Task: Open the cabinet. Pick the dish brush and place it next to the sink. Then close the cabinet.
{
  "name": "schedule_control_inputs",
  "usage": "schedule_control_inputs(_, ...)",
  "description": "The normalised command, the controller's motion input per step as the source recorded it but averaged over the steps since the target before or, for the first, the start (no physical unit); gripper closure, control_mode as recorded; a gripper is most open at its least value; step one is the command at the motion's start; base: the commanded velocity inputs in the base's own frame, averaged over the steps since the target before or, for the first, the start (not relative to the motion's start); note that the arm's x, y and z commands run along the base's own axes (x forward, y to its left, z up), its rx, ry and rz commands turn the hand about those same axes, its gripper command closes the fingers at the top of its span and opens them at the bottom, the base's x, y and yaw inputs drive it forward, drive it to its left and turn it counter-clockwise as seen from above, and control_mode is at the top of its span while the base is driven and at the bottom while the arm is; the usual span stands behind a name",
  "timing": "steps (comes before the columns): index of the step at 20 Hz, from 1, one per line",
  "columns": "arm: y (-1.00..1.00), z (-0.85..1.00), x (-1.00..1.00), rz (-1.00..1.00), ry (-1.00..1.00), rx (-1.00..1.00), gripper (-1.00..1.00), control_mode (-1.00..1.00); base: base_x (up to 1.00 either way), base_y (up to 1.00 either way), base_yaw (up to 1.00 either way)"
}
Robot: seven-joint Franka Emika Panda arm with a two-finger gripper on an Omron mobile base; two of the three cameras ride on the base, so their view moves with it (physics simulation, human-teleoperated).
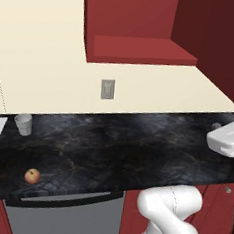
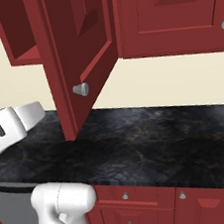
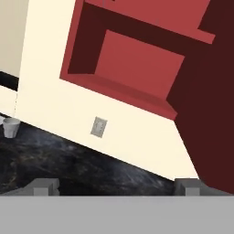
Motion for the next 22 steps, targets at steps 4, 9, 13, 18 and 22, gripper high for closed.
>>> schedule_control_inputs(4,-0.3,0.32,-0.29,0.0,-0.08,0.03,-1.0,-1.0,0.0,0.0,0.0)
schedule_control_inputs(9,-0.33,0.41,-0.49,0.0,-0.08,0.07,-1.0,-1.0,0.0,0.0,0.0)
schedule_control_inputs(13,-0.46,0.17,-0.3,0.0,-0.06,0.04,-1.0,-1.0,0.0,0.0,0.0)
schedule_control_inputs(18,-0.66,0.01,-0.19,0.0,-0.06,0.04,-1.0,-1.0,0.0,0.0,0.0)
schedule_control_inputs(22,-0.69,0.0,-0.1,0.0,-0.07,0.04,-1.0,-1.0,0.0,0.0,0.0)
